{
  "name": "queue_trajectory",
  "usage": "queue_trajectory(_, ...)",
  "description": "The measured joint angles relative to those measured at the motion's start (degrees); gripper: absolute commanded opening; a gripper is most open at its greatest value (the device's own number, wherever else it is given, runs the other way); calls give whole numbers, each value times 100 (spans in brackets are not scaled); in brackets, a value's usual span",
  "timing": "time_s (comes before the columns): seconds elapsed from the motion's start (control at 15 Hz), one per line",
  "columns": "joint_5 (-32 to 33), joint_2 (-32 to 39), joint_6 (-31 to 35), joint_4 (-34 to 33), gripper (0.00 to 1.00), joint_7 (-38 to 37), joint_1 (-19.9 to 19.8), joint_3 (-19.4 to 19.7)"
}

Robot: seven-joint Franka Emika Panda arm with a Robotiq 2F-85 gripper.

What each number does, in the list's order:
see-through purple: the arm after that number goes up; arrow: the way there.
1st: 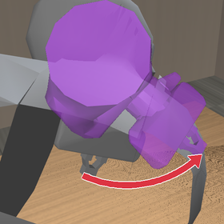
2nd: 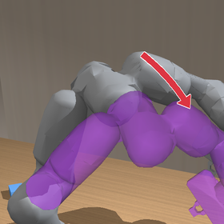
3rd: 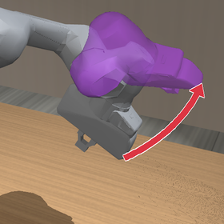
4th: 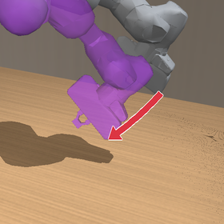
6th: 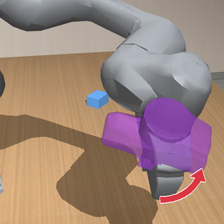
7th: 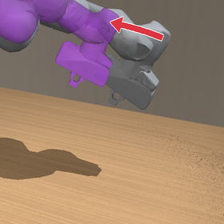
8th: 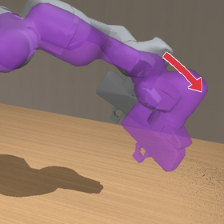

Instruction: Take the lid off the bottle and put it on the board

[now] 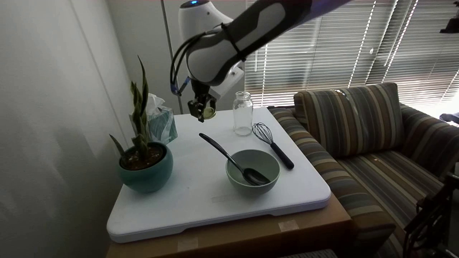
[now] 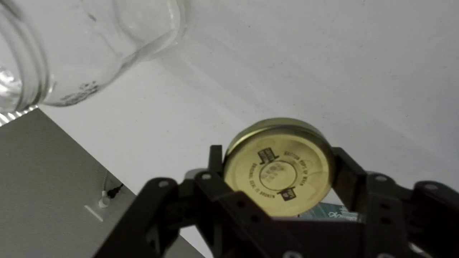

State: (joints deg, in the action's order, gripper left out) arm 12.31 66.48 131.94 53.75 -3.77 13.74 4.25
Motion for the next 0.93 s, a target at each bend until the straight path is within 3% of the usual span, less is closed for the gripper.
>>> queue_trajectory(0.33,-90,285,82,-46,47,-884,10,46)
queue_trajectory(0.93,-384,557,21,-78,47,-1180,12,16)
